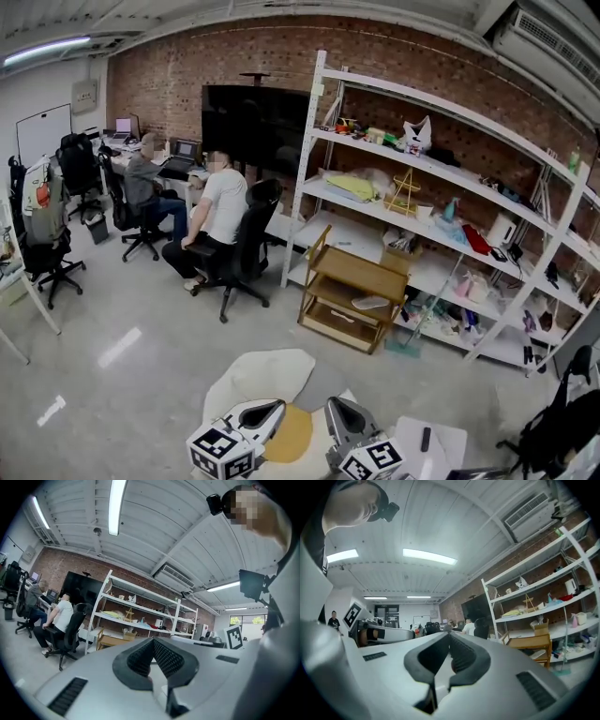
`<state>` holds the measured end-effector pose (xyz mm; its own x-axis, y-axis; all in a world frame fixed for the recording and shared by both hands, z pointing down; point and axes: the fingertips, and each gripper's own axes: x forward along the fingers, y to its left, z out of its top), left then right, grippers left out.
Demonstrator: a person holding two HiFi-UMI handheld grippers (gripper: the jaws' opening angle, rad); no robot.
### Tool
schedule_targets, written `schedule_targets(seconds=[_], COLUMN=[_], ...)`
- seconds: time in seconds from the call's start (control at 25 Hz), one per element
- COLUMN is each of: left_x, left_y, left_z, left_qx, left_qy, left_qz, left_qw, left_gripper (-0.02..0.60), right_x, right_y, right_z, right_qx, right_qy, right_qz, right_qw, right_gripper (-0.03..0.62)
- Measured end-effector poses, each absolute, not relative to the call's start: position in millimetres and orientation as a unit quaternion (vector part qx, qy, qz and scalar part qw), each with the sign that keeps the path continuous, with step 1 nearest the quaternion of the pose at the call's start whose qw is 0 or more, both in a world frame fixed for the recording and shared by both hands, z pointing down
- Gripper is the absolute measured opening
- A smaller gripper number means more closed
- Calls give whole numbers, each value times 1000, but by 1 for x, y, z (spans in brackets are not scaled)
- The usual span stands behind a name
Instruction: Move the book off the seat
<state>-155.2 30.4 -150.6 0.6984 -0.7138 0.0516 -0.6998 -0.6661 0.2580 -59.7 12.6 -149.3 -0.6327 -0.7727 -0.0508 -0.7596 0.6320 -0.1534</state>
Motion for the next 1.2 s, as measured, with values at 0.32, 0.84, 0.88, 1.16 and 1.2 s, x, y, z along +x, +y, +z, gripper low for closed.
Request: schedule_targets(seconds=[0.32, 0.84, 0.88, 1.16, 1.2], left_x=[-166, -176, -176, -175, -175], left_y=[24, 7, 6, -4, -5], left_z=[-175, -186, -186, -185, -185], left_qx=[910, 909, 909, 906, 905], left_qy=[-394, -395, -396, -403, -404], left_qz=[-67, -84, -84, -82, -83], left_qw=[111, 101, 102, 101, 101], left_gripper=[5, 5, 5, 5, 5], right_x=[-55, -58, -58, -53, -52], right_y=[14, -8, -10, -21, -22], right_z=[-185, -194, -195, -196, -196], right_qx=[-422, -428, -427, -429, -430], right_qy=[902, 899, 899, 898, 898], right_qz=[-17, 17, 17, 16, 15], right_qw=[83, 92, 92, 93, 93], right_gripper=[18, 15, 15, 15, 15])
